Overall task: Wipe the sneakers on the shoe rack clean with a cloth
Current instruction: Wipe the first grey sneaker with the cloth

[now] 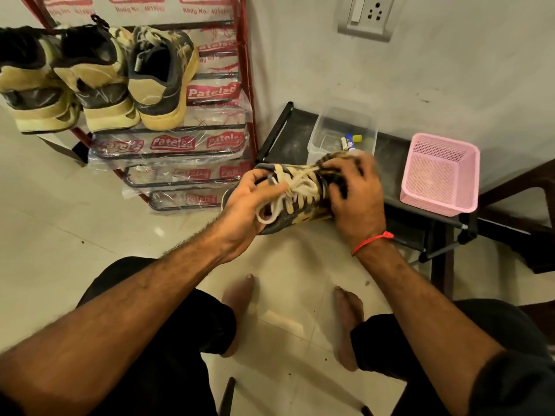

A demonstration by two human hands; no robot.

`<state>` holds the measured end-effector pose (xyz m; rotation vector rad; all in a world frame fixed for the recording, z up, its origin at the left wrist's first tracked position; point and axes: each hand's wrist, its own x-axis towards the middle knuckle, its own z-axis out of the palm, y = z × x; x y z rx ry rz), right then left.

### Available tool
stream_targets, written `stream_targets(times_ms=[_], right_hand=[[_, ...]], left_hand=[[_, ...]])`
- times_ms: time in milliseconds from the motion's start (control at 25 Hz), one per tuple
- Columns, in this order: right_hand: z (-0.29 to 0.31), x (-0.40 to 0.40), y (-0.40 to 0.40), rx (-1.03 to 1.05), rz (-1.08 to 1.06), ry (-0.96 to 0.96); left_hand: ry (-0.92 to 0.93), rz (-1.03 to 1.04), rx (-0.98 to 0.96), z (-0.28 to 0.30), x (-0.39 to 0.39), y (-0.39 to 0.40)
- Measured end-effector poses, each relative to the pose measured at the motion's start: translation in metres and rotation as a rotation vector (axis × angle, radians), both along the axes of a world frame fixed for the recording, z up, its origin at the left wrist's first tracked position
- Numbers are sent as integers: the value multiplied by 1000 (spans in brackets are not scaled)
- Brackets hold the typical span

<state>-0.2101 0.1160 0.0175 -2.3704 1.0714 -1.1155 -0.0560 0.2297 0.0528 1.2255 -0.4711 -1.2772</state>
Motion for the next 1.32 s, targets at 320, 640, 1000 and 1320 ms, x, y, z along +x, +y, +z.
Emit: stream_targets(times_ms=[320, 640, 1000, 1320], right_hand=[[19, 12, 53, 121, 251, -113], [19, 4, 37, 134, 89, -205], [39, 4, 33, 41, 141, -239], [44, 3, 30, -160, 277, -58]], left_hand=[[-585, -124, -60, -16, 2, 4], [-1286, -251, -140, -33, 6, 9], [-1825, -247, -448, -31, 8, 11], [-2049, -313, -359, -33, -5, 11]])
